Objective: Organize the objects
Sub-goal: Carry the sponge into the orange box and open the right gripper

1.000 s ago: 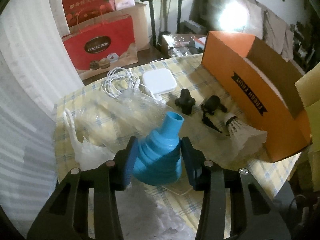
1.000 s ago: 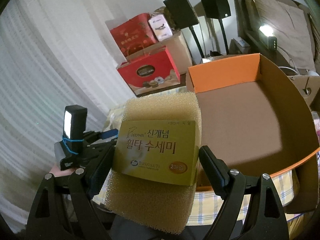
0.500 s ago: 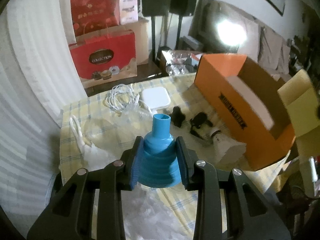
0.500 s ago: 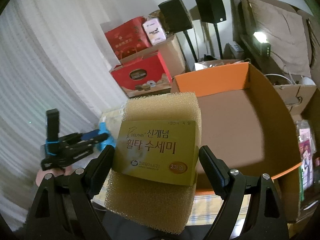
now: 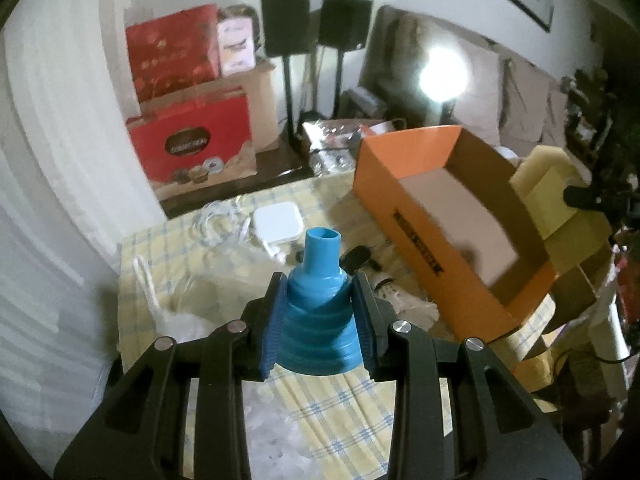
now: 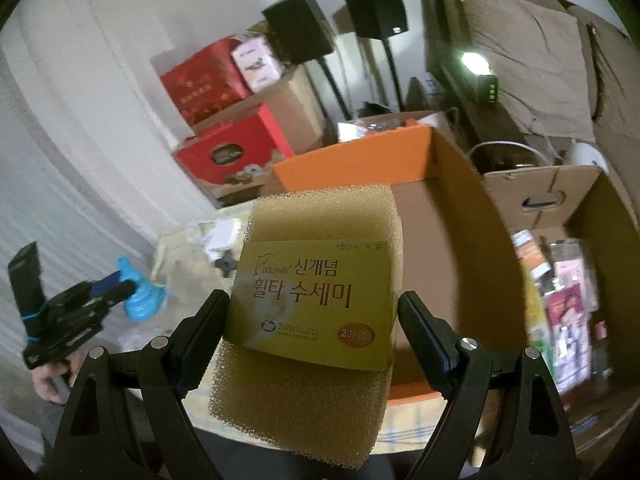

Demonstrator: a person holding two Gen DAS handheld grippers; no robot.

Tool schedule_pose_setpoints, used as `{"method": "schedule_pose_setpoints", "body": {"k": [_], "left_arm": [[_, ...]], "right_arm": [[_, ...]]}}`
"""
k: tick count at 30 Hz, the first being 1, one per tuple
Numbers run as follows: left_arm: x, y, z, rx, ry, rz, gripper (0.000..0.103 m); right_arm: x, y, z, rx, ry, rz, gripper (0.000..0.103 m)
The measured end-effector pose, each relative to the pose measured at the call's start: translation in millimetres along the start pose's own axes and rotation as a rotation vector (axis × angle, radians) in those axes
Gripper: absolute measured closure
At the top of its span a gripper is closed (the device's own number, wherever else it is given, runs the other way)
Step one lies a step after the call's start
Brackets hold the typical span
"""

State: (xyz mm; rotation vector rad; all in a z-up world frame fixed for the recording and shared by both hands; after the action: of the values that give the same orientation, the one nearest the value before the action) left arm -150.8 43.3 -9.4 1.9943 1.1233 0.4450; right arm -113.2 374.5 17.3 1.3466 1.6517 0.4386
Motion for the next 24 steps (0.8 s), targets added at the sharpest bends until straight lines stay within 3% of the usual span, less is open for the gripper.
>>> {"method": "schedule_pose_setpoints", "body": {"k": [4,10,16,24], "left_arm": [[-4,-4,8,-0.035,0.021,0.007,0.073],[2,13,3,0.047,0.032,0.027,0.073],[32,19,-20,0.109,0.013,0.075,0.073],[88,3,-50,0.137,0.001,0.168,0.073]], "right_arm": [[16,-5,-7,-0.010,0.008,0.053,0.016],[32,-13,-15,-0.022,0.052,0.099,0.016],[54,-35,-25,-0.080,0.089,0.175,0.016],[76,-71,-24,-0.170,0.148,0.204,0.016]]}}
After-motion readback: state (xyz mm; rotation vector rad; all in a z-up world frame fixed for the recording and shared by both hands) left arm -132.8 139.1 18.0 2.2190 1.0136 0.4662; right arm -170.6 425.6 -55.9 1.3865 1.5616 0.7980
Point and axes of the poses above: each gripper's, at about its wrist camera, not at the fingertips, and y roughly against the way its jaws point, x to its right, z to its underside, the point moved 3 cm from there along -y, roughly the way its jaws point, and after that the axes turned 12 degrees about -y, right-handed, at the moved point
